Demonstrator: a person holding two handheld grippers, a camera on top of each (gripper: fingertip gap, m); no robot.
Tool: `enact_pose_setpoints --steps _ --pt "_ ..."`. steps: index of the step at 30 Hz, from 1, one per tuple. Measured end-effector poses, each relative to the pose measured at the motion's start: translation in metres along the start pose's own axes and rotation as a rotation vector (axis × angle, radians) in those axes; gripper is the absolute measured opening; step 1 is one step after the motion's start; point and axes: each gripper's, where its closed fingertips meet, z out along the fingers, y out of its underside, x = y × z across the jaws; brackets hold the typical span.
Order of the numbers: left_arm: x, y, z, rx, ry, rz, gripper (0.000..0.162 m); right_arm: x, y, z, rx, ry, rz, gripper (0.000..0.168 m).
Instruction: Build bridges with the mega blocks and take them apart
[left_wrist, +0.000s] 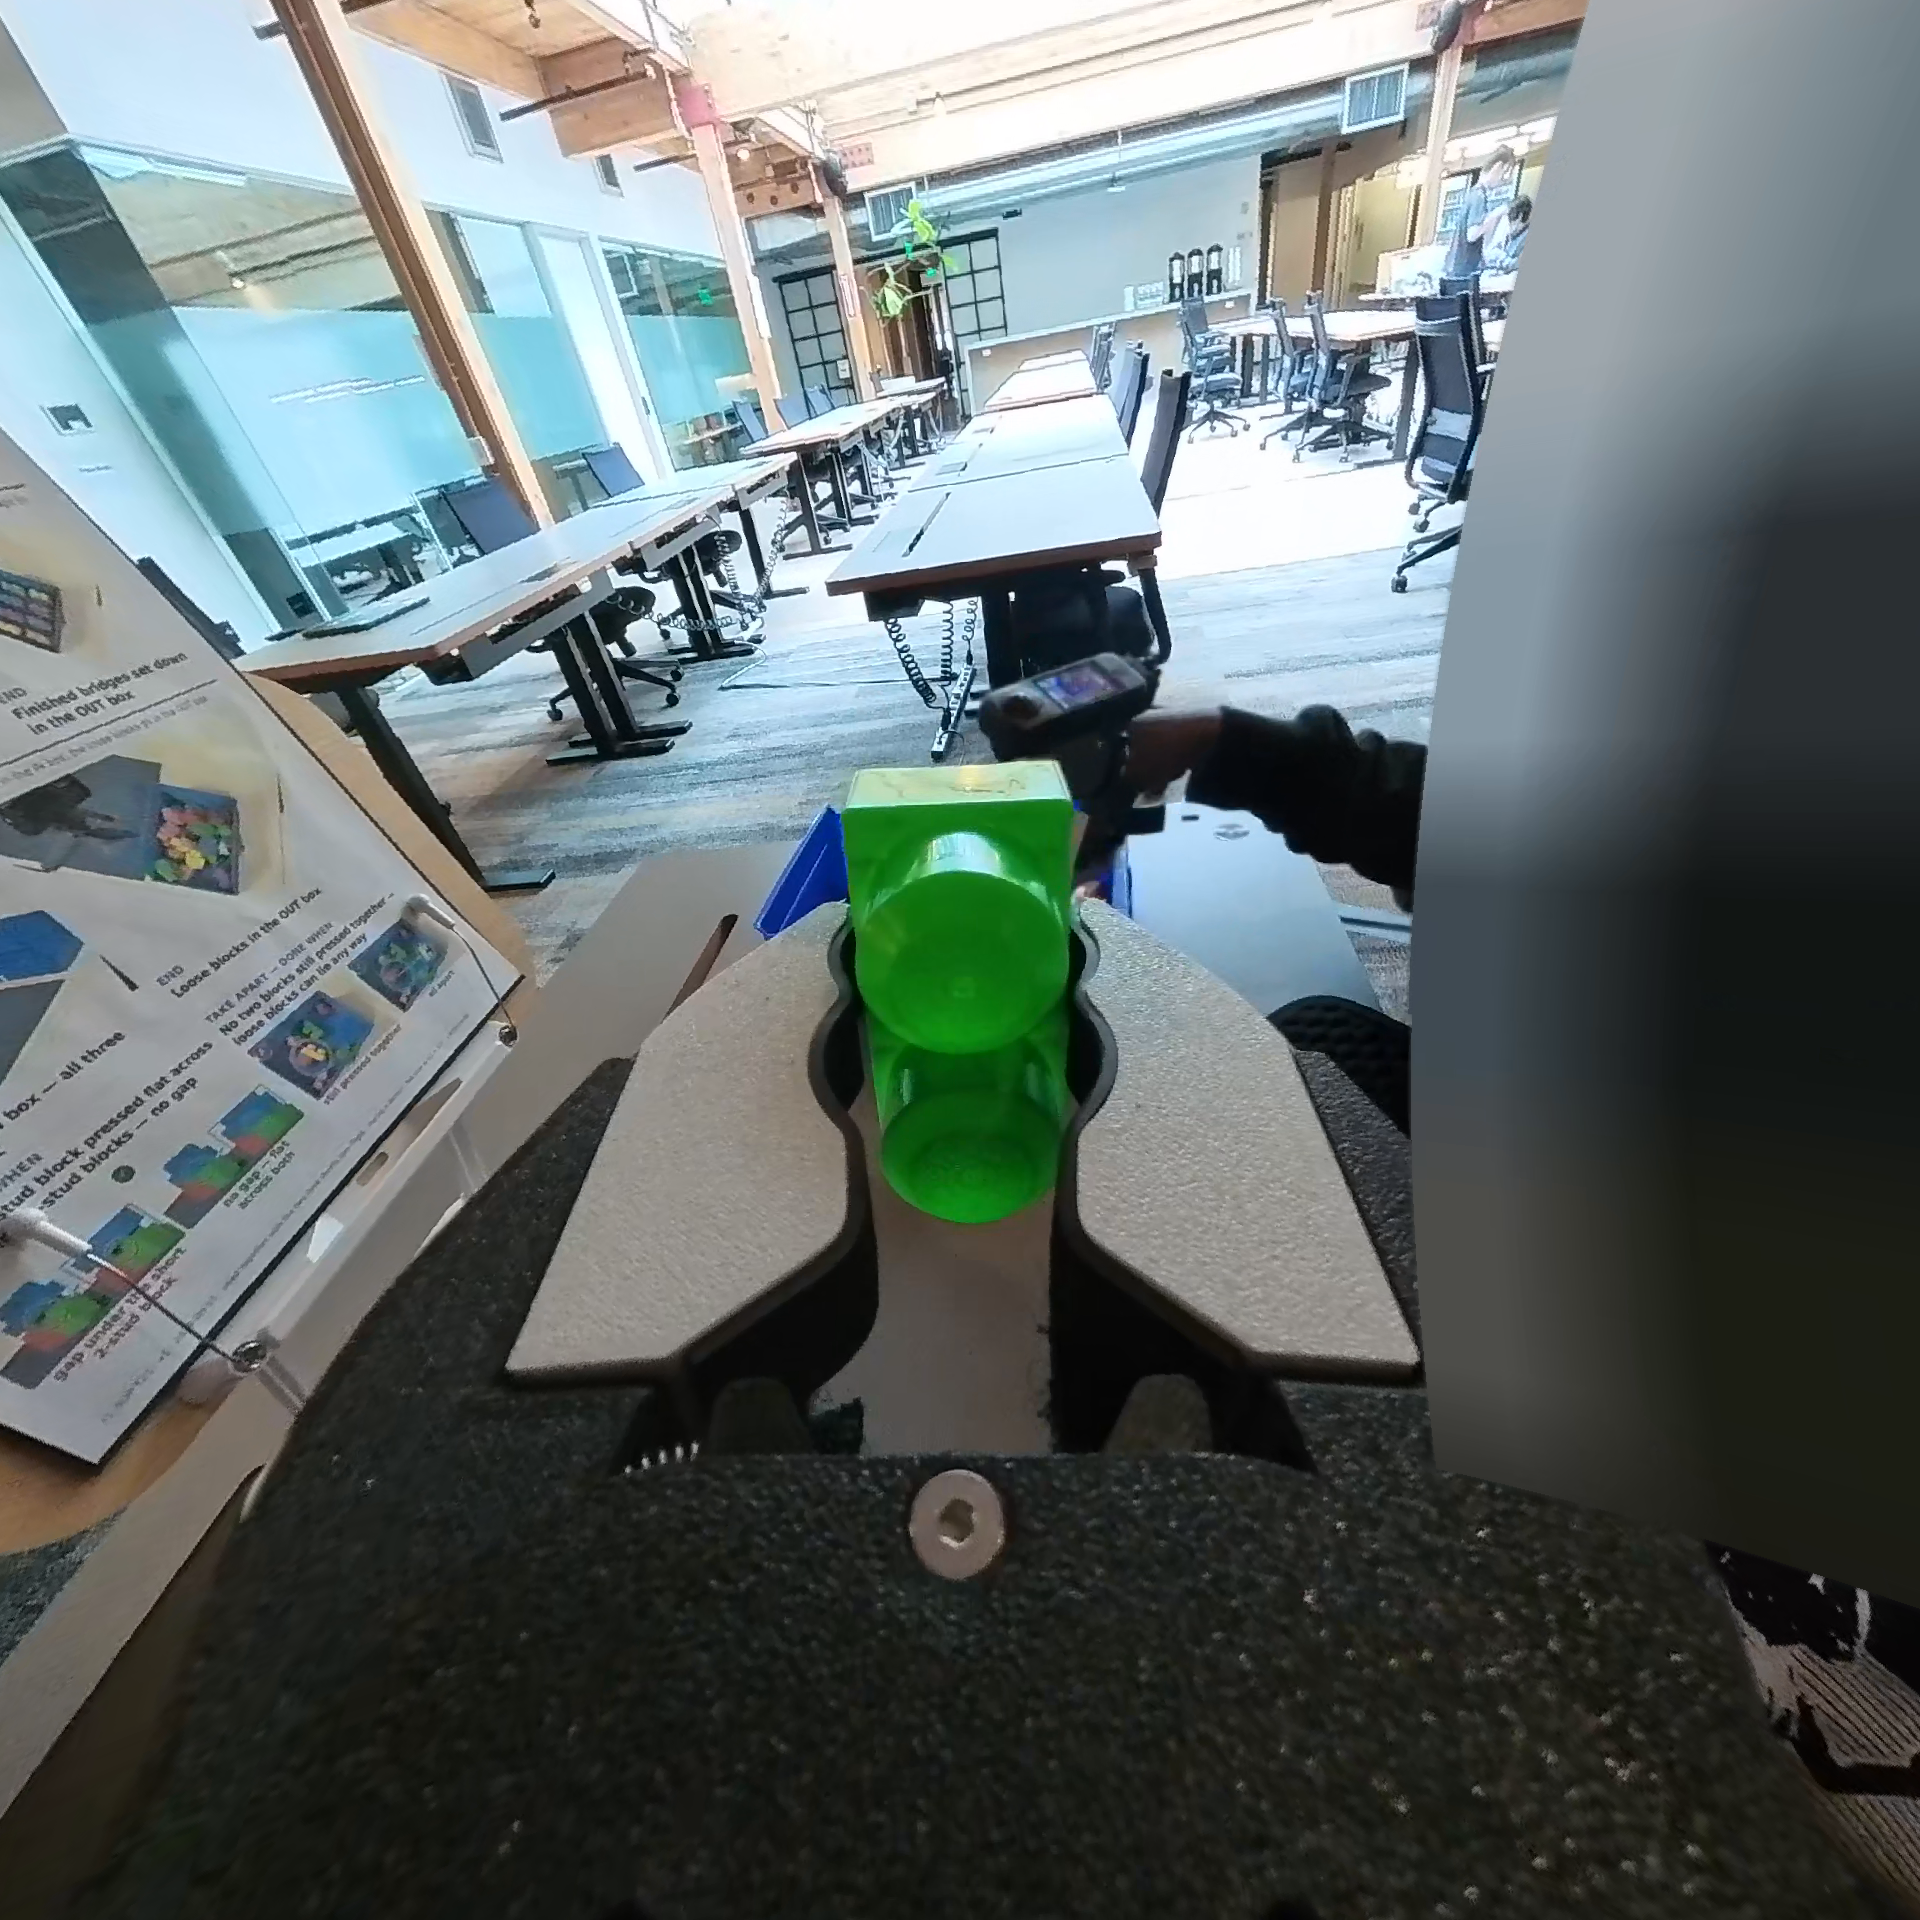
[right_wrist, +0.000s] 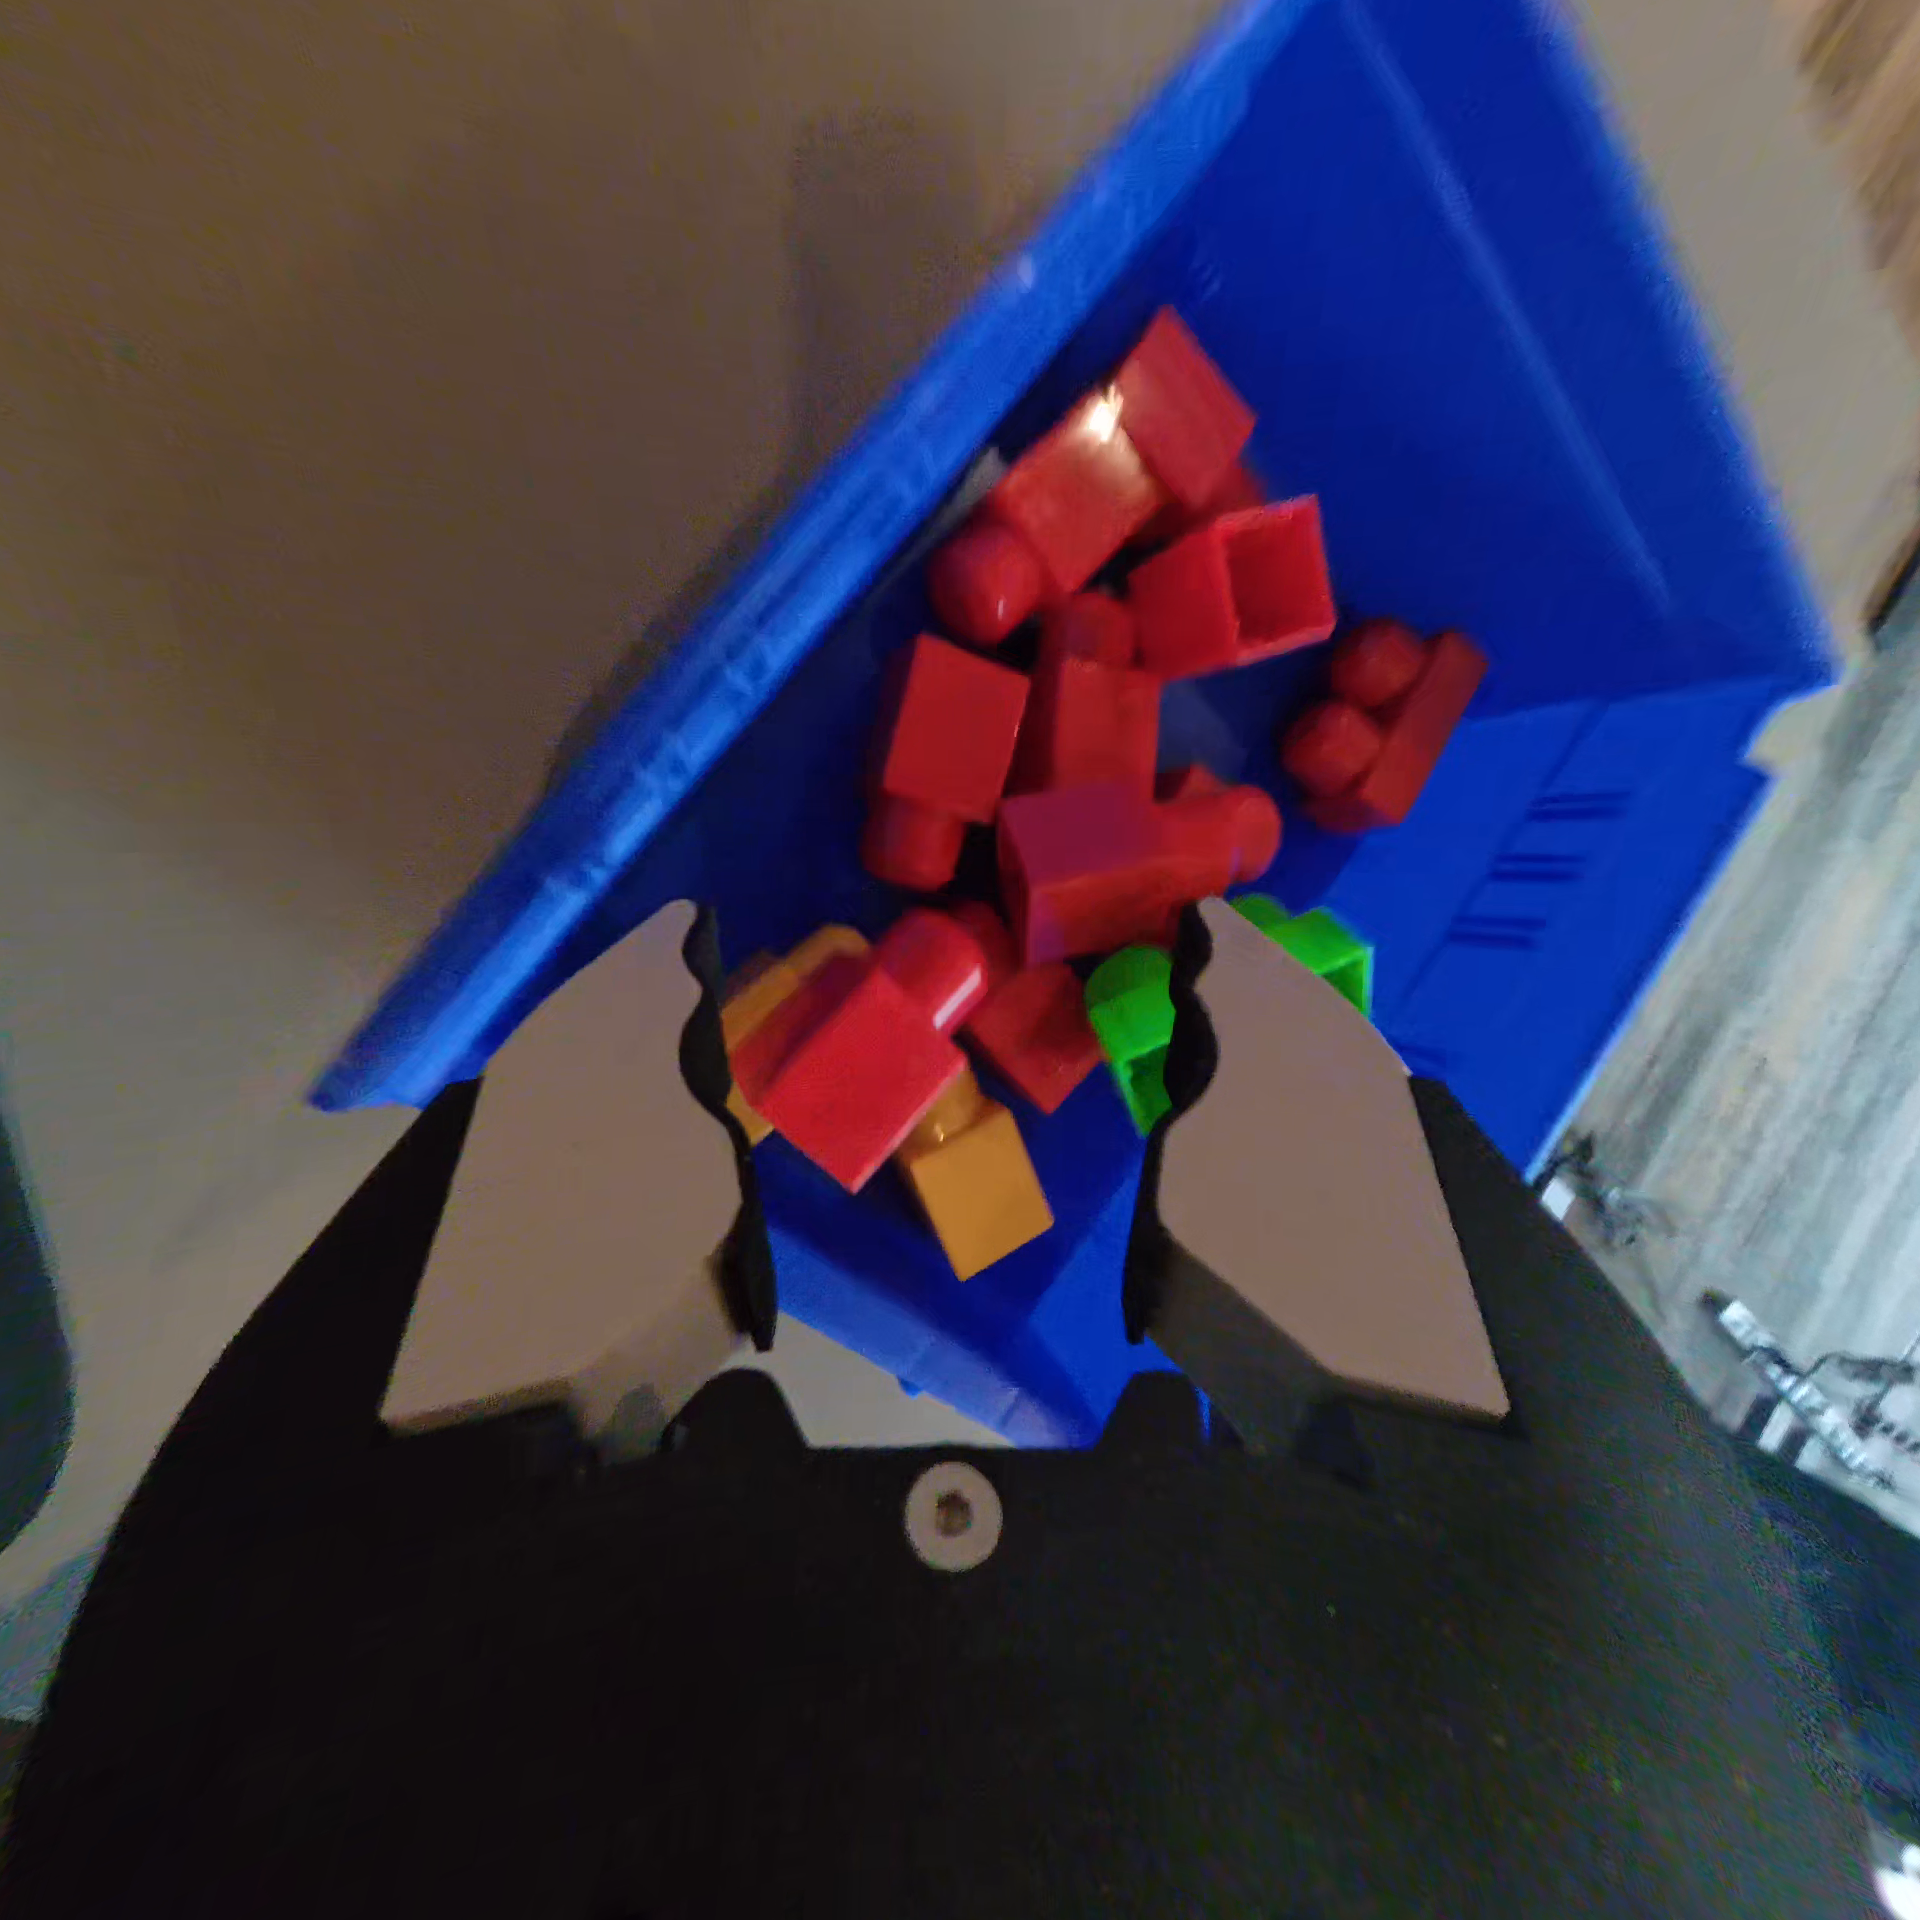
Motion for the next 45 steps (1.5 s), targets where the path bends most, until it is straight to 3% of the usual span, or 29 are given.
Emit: enact_pose_setpoints --steps 8,14,15,19,22,26,35,45 --pt "0.003 0.000 0.002 -0.003 0.002 0.000 0.036 -0.017 -0.125 -0.067 0.303 0.046 -0.189 0.084" --pt "0.006 -0.001 0.006 0.000 0.008 0.003 0.036 -0.054 -0.216 -0.115 0.631 -0.028 -0.253 0.071" --pt "0.007 -0.001 0.006 -0.001 0.009 0.006 0.036 -0.059 -0.233 -0.125 0.706 -0.028 -0.249 0.065" --pt "0.008 -0.003 0.007 0.007 0.009 0.005 0.036 -0.055 -0.298 -0.175 1.038 0.167 -0.206 0.017" --pt "0.011 -0.003 0.008 0.005 0.011 0.006 0.036 -0.049 -0.335 -0.195 1.139 0.291 -0.147 0.000" --pt "0.014 -0.003 0.009 -0.003 0.012 0.008 0.036 -0.055 -0.379 -0.180 1.064 0.290 -0.168 0.000" --pt "0.018 -0.007 0.007 0.002 0.019 0.009 0.036 -0.033 -0.458 -0.137 1.060 0.165 0.014 0.000" --pt "0.017 -0.008 0.006 -0.003 0.017 0.018 0.036 0.013 -0.504 -0.085 0.991 0.174 0.149 0.000"
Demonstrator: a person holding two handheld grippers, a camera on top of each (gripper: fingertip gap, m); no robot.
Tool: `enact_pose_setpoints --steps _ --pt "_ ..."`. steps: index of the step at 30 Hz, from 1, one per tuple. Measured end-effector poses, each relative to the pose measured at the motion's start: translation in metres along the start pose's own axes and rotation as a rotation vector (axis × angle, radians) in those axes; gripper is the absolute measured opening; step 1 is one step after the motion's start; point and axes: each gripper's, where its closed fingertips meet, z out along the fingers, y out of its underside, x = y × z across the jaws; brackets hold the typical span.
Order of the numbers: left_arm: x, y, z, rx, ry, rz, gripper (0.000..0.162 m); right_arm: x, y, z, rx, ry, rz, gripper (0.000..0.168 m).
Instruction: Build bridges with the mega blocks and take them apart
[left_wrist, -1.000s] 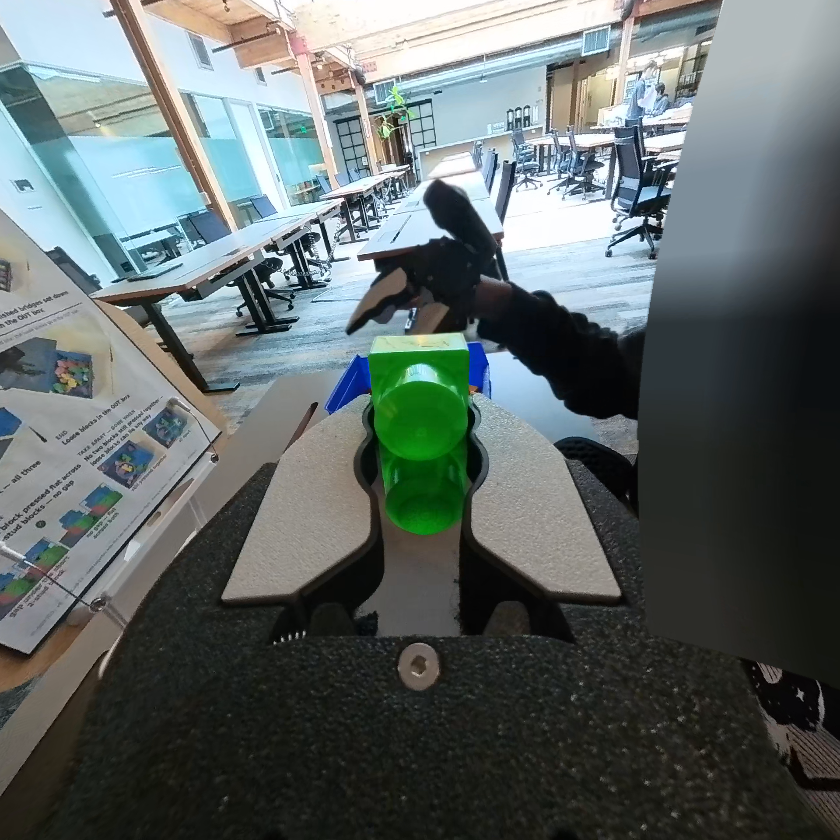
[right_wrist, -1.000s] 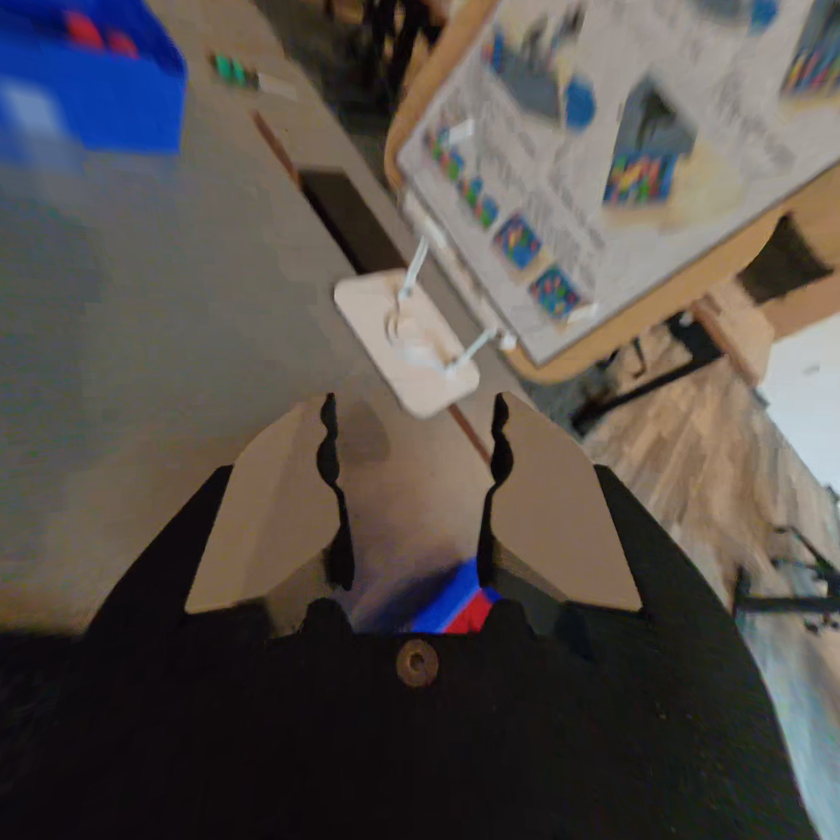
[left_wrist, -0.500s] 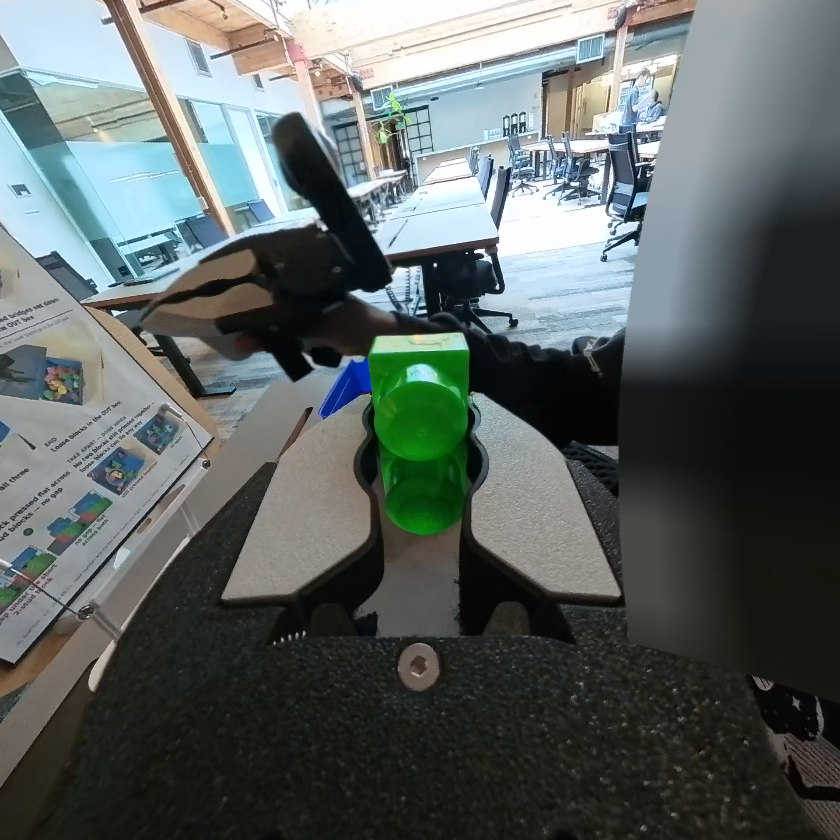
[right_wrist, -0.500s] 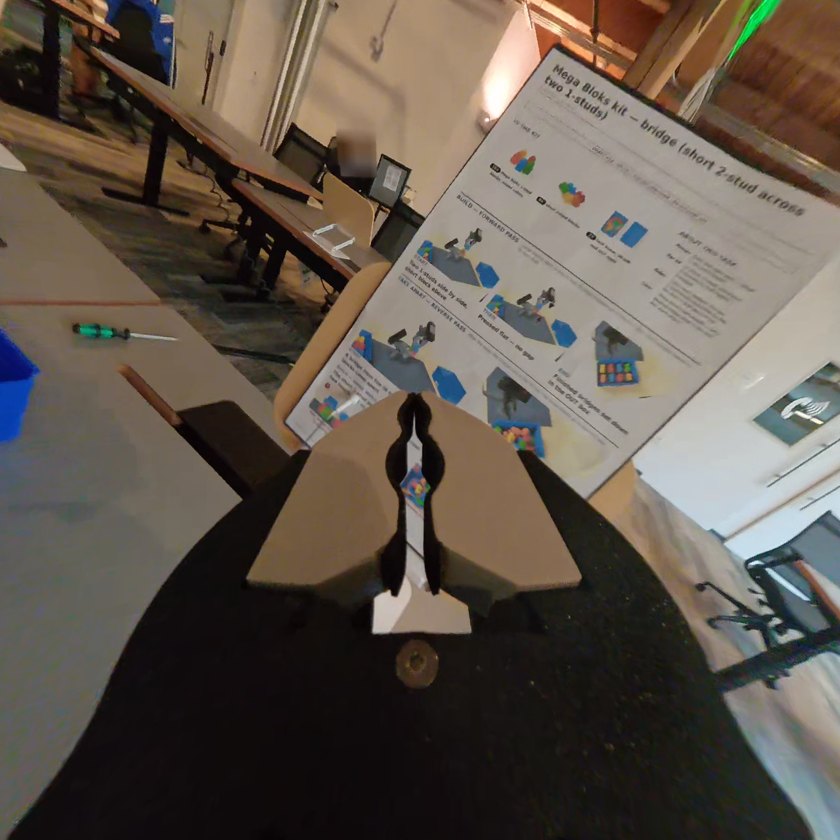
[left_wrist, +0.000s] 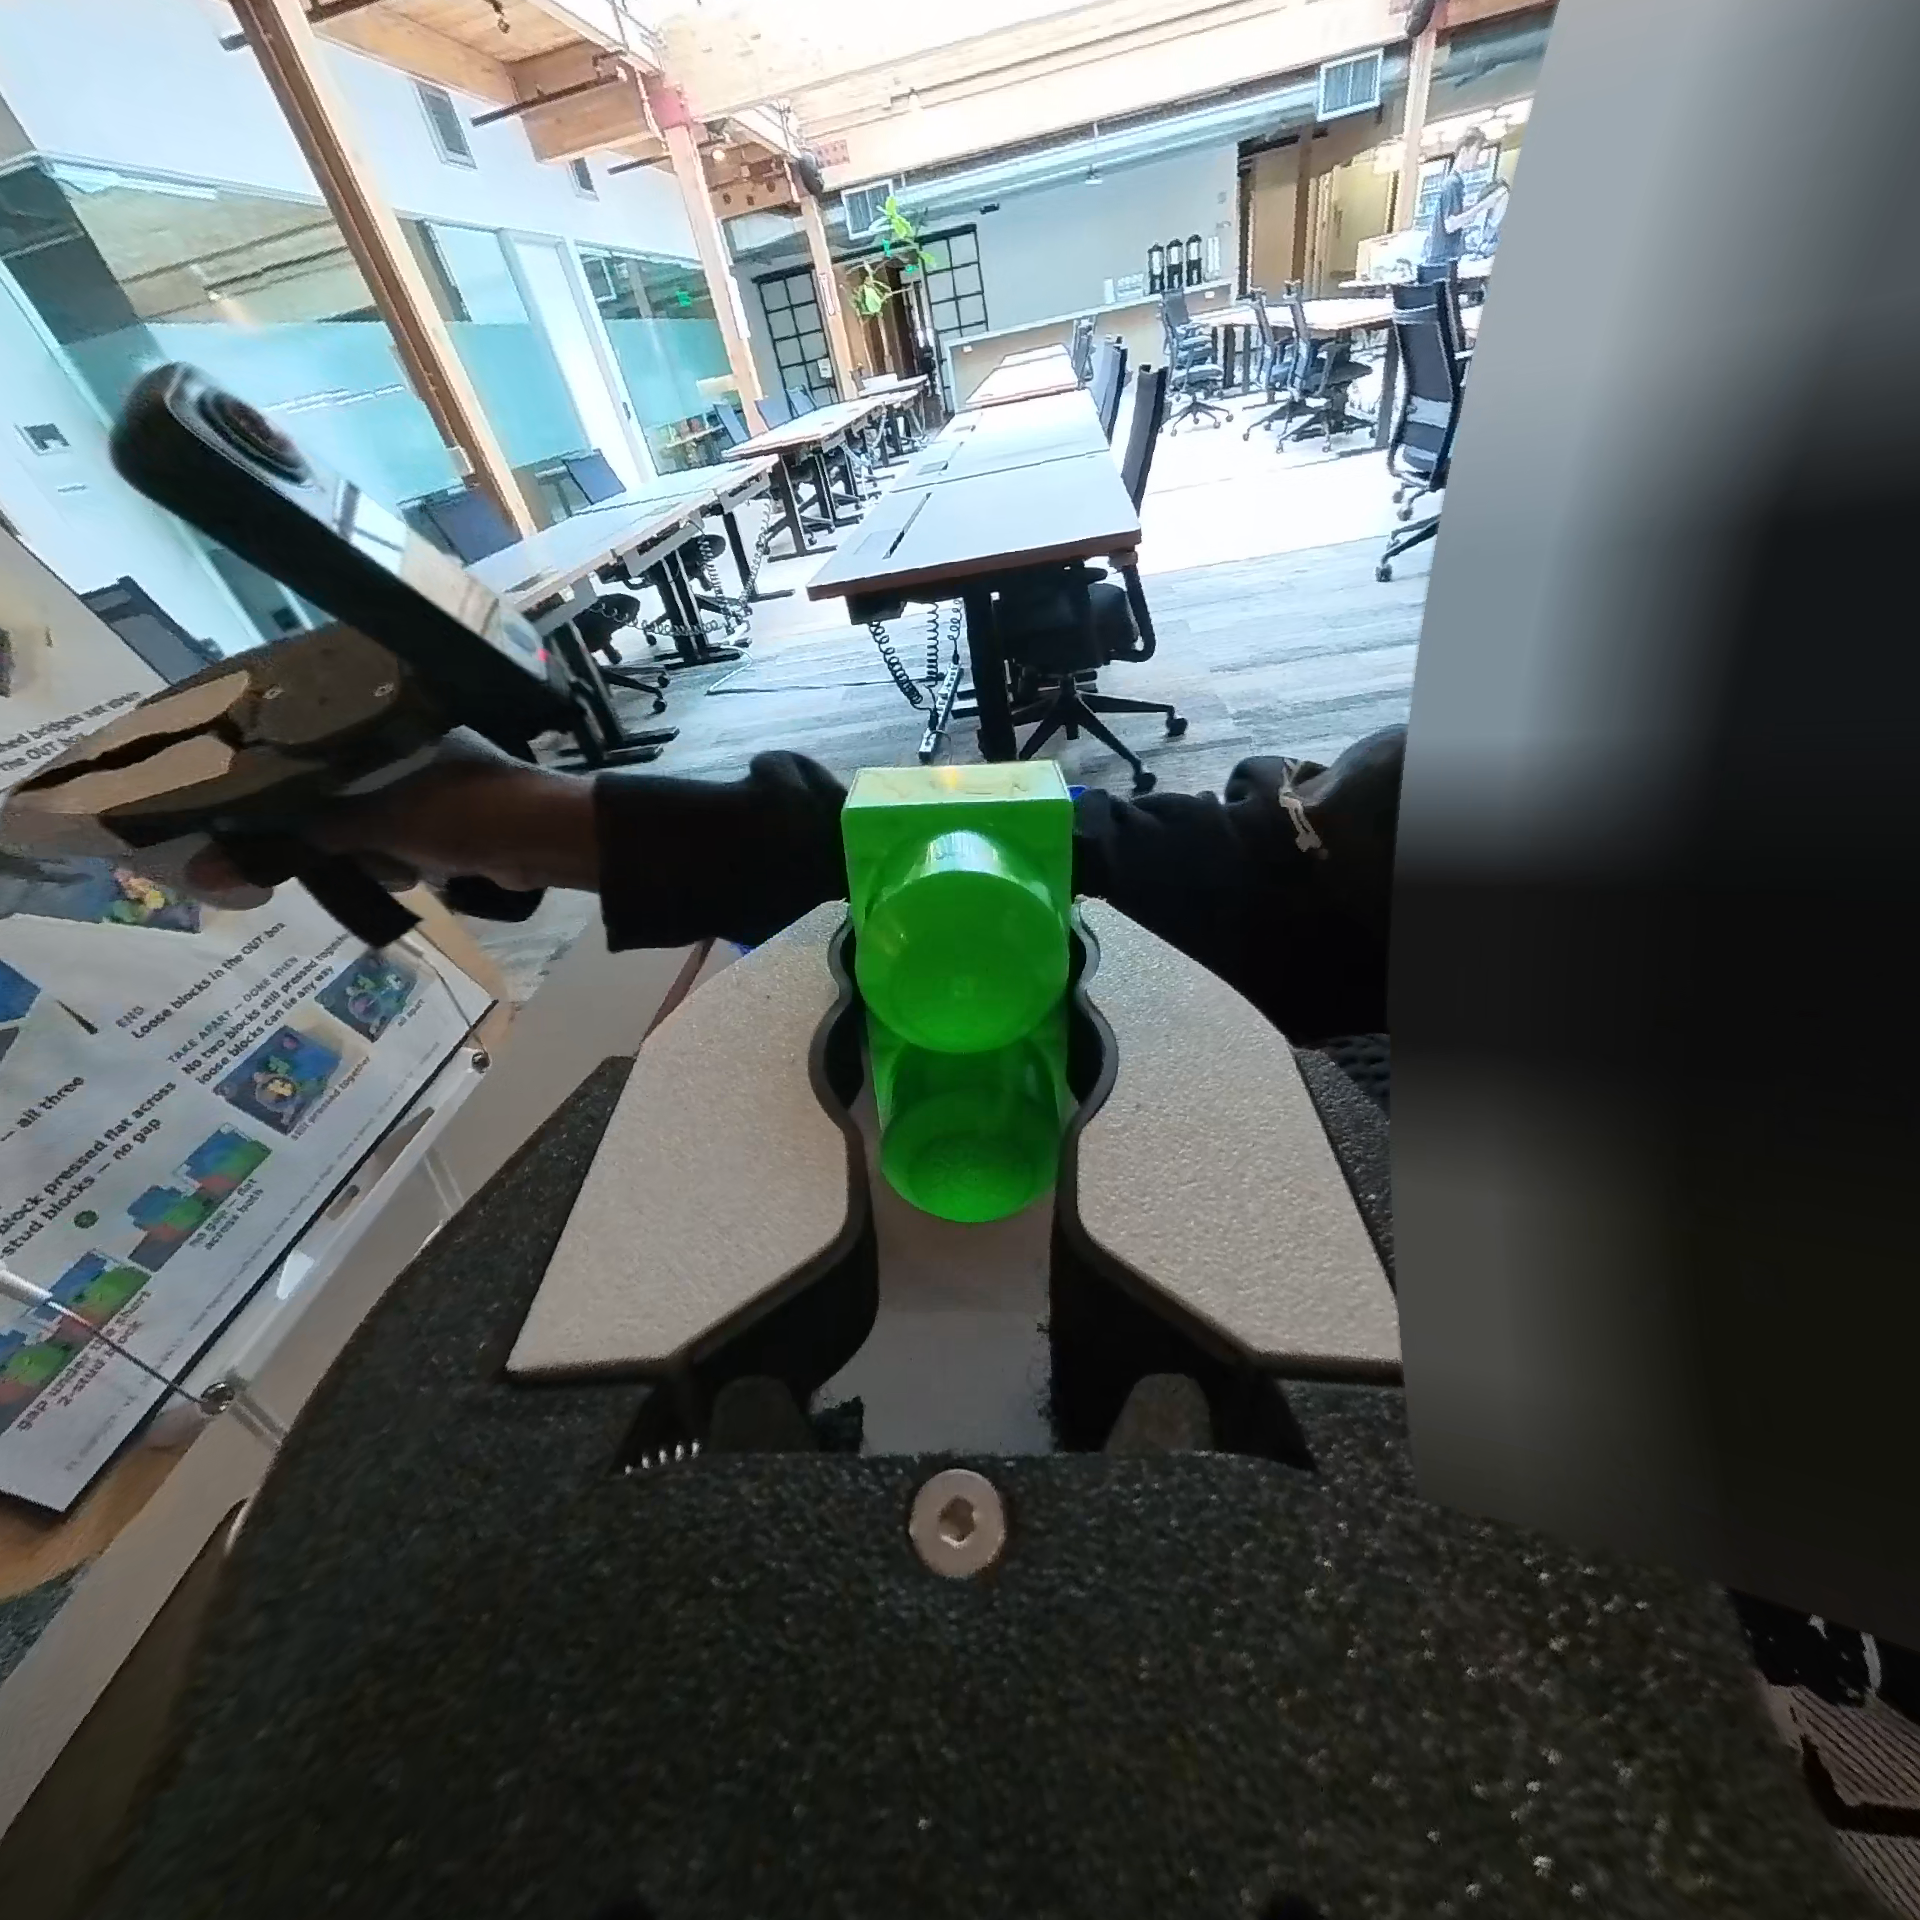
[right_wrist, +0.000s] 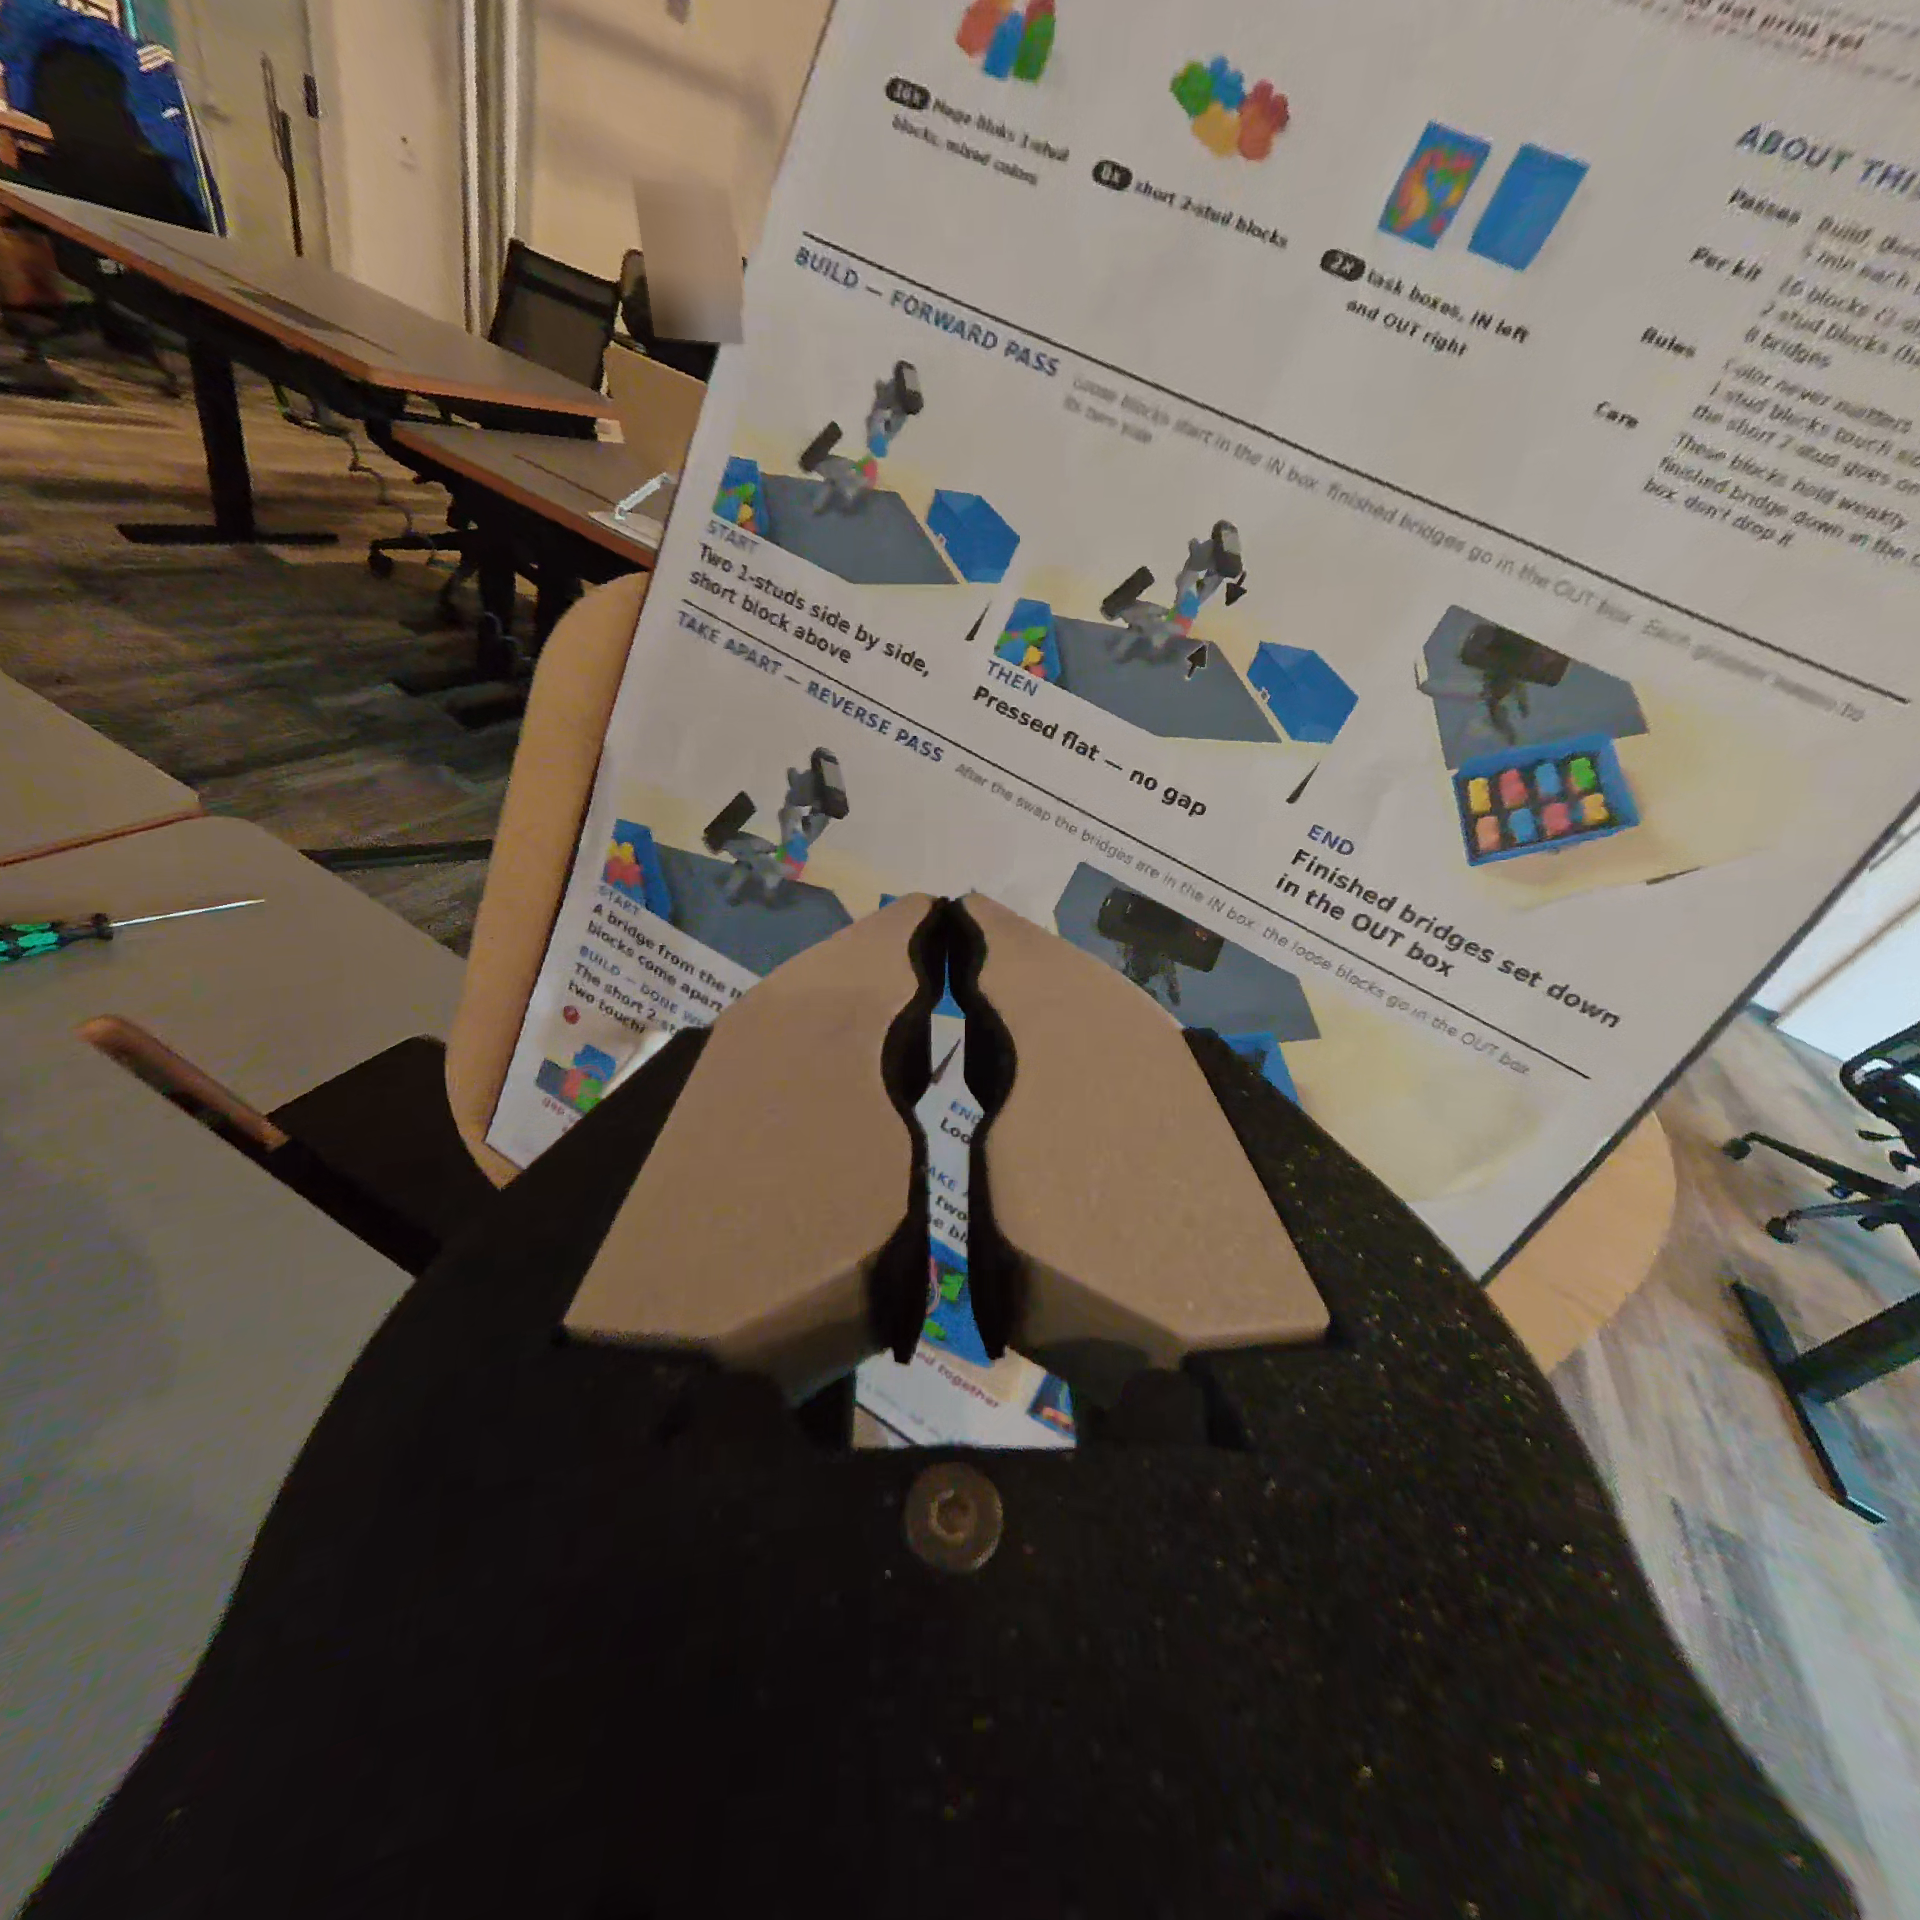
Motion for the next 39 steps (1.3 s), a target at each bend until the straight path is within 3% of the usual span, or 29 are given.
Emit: enact_pose_setpoints --steps 3,5,6,11,13,16,18,22,26,32,39 --pt "-0.002 0.001 -0.001 0.004 -0.007 -0.007 0.036 -0.004 -0.004 -0.003 0.008 -0.021 -0.005 0.000" --pt "-0.004 0.003 -0.002 0.003 -0.016 -0.008 0.036 -0.025 -0.016 -0.020 0.061 -0.133 -0.005 0.000" --pt "-0.004 0.004 -0.002 0.002 -0.017 -0.010 0.036 -0.046 -0.027 -0.037 0.122 -0.251 0.012 0.004" --pt "-0.006 0.013 0.000 -0.010 -0.020 -0.031 0.036 -0.168 -0.065 -0.181 0.289 -1.026 0.016 0.066" --pt "-0.006 0.017 0.002 -0.023 -0.026 -0.034 0.036 -0.196 -0.065 -0.228 0.277 -1.213 -0.054 0.073" --pt "-0.004 0.020 0.006 -0.039 -0.028 -0.033 0.036 -0.220 -0.063 -0.261 0.230 -1.289 -0.175 0.069" --pt "-0.002 0.020 0.009 -0.039 -0.026 -0.031 0.036 -0.230 -0.058 -0.270 0.173 -1.303 -0.222 0.065" --pt "0.001 0.019 0.010 -0.038 -0.032 -0.019 0.036 -0.234 -0.057 -0.269 0.118 -1.270 -0.216 0.036" --pt "0.003 0.018 0.011 -0.018 -0.050 -0.028 0.039 -0.231 -0.058 -0.272 0.142 -1.249 -0.210 0.035" --pt "-0.003 0.028 0.002 -0.042 -0.144 -0.051 0.083 -0.198 -0.051 -0.269 0.149 -1.120 -0.167 0.036" --pt "-0.025 0.035 -0.027 -0.025 -0.382 -0.066 0.082 -0.109 -0.003 -0.259 0.039 -0.755 -0.123 0.036"
